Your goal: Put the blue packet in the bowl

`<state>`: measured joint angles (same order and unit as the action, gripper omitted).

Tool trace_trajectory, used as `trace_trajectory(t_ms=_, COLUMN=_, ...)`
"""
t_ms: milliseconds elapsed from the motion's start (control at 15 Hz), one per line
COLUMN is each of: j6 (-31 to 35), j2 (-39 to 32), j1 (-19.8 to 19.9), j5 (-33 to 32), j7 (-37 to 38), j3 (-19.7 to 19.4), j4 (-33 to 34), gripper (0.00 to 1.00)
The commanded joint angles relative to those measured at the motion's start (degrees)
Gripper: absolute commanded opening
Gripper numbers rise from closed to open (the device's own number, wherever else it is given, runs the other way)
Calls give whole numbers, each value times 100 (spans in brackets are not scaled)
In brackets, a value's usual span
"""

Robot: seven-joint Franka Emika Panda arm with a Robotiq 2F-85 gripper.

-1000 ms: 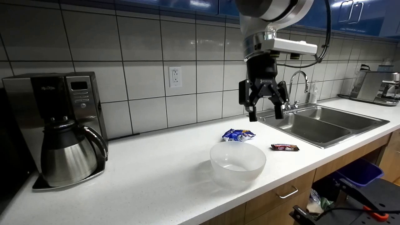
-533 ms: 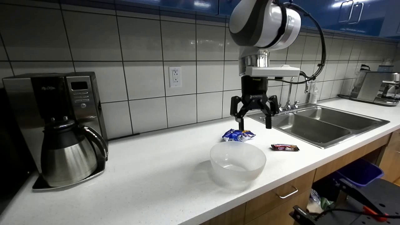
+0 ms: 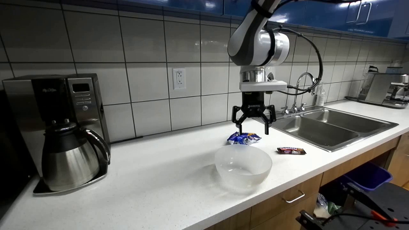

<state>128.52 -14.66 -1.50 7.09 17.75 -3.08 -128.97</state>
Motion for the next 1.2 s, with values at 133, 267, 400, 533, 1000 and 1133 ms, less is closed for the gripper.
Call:
trace_trajectory(t_ms=133, j6=-157, j2=-1098, j1=27, j5=-86, j7=604, j3=-213, j4=1327, gripper=100)
trace_trajectory(t_ms=267, j6=-178, j2=-1404, j1=21, j5=-80, j7=781, j3=-303, j4=1710, gripper=100)
trace_trajectory(t_ms=400, j6=-205, j2=-1703, j1=34, j5=-53, j7=975, j3=-402, j4=2109, gripper=100)
trace_trajectory(t_ms=533, j6=-280, j2=-1953, j1=66, j5=-13, j7=1148, j3=-493, j4=2470, gripper=100)
trace_trajectory(t_ms=1000, j6=-562, j2=-2736, j1=252, j5=55, j7=1529, j3=-754, j4=3571, gripper=100)
trace_trajectory(t_ms=1133, j6=-625, j2=-2927, j1=311, j5=76, j7=1681, j3=-800, j4=3843, gripper=100)
